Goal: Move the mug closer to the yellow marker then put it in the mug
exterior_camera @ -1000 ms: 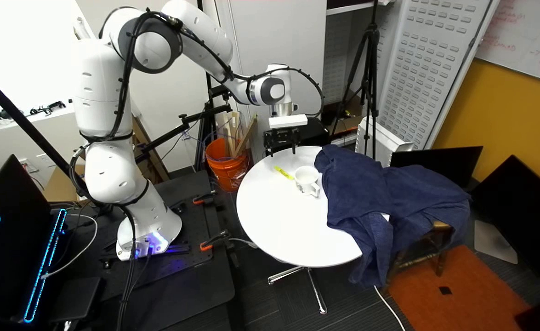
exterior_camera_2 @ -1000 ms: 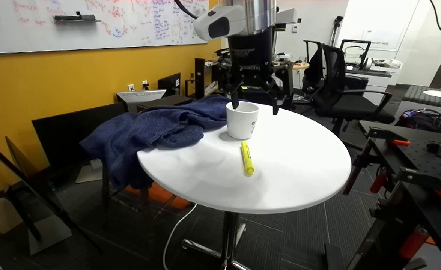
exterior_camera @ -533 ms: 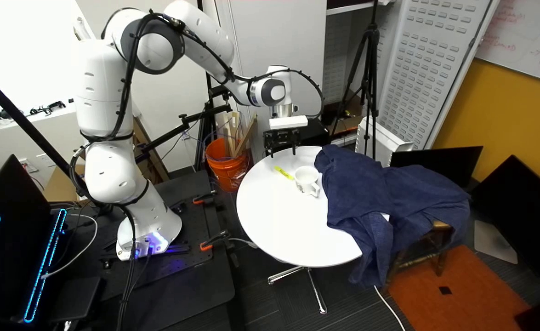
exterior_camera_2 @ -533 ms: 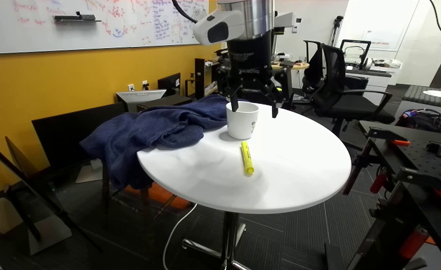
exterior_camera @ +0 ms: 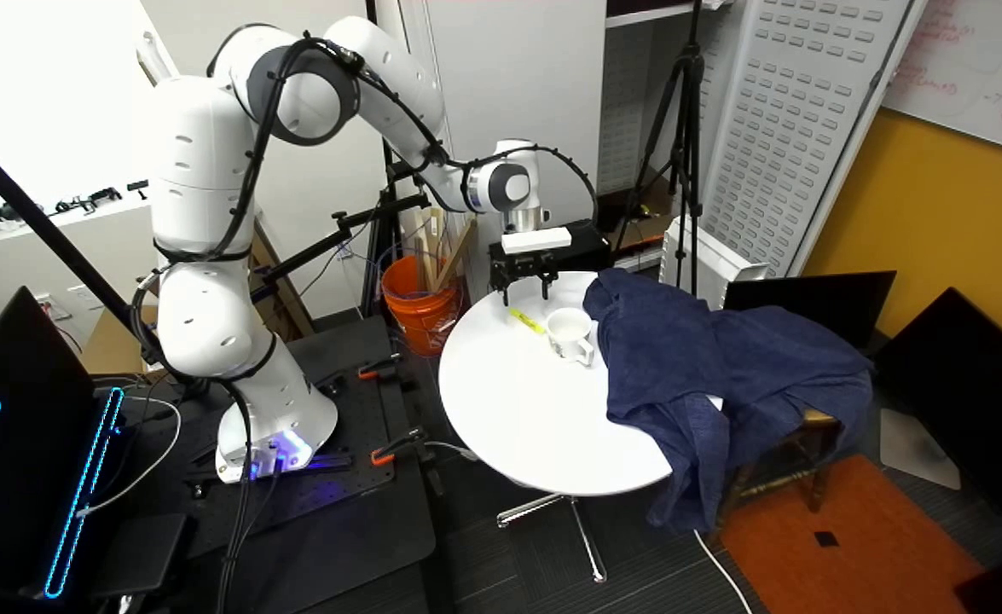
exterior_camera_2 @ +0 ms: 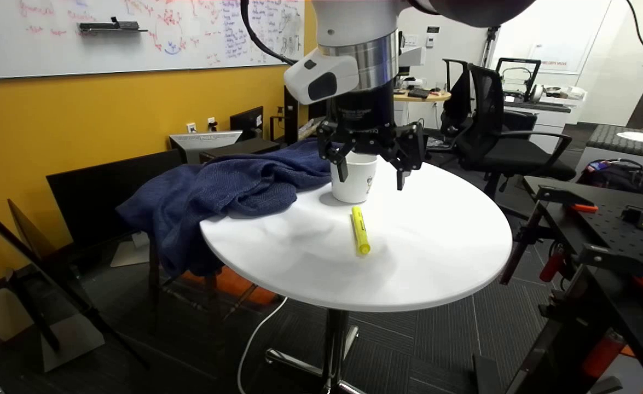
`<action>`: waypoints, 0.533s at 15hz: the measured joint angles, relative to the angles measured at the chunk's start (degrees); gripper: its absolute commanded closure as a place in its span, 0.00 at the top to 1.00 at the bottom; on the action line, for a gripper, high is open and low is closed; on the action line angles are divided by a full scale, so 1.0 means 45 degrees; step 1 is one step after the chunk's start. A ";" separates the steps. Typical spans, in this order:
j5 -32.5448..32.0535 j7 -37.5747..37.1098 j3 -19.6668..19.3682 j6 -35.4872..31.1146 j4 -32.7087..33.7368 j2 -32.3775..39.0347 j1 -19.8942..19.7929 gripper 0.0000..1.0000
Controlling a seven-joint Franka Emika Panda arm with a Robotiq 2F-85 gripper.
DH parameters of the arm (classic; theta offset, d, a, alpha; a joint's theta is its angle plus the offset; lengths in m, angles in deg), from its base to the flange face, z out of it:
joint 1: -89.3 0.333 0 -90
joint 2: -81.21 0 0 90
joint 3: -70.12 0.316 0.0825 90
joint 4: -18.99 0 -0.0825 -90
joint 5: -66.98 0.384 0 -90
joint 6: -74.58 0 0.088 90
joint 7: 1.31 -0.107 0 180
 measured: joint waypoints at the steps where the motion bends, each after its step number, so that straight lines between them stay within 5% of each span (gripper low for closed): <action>1: -0.0391 -0.0012 0.0000 -0.0073 -0.0007 0.0093 0.0007 1.00; 8: -0.2439 -0.0022 0.0000 -0.1180 -0.0123 0.0628 0.0064 1.00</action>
